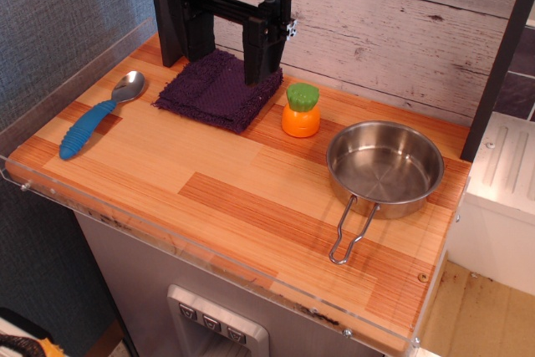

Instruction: Slide the purple rag forward to the edge of the table.

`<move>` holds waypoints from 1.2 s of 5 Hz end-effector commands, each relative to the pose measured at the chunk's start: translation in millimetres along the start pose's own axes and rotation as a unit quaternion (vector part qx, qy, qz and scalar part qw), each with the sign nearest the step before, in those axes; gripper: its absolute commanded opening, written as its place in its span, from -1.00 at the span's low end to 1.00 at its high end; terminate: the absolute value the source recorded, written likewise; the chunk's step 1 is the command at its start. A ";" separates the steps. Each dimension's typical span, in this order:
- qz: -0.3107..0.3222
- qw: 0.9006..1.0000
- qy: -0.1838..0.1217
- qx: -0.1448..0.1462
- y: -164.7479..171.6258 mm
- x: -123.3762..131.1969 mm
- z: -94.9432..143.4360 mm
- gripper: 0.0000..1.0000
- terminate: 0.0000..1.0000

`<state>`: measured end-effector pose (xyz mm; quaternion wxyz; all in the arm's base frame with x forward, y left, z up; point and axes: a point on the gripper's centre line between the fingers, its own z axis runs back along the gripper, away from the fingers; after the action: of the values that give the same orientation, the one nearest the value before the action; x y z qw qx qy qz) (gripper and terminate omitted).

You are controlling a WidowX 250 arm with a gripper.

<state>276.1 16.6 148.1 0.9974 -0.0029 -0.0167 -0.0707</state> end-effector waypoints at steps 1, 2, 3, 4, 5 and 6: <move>0.000 1.000 0.000 0.000 0.0 0.0 0.0 1.00 -1.00; 0.000 1.000 0.000 0.000 0.0 0.0 0.0 1.00 -1.00; 0.000 1.000 0.000 0.000 0.0 0.0 0.0 1.00 -1.00; 0.001 1.000 -0.018 -0.002 16.5 14.2 4.2 1.00 -1.00; -0.001 0.999 -0.038 0.002 27.1 38.4 4.5 1.00 -1.00; -0.010 0.999 -0.030 0.022 33.3 55.9 -3.0 1.00 -1.00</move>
<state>333.0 43.7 129.5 0.9971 0.0097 -0.0223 -0.0719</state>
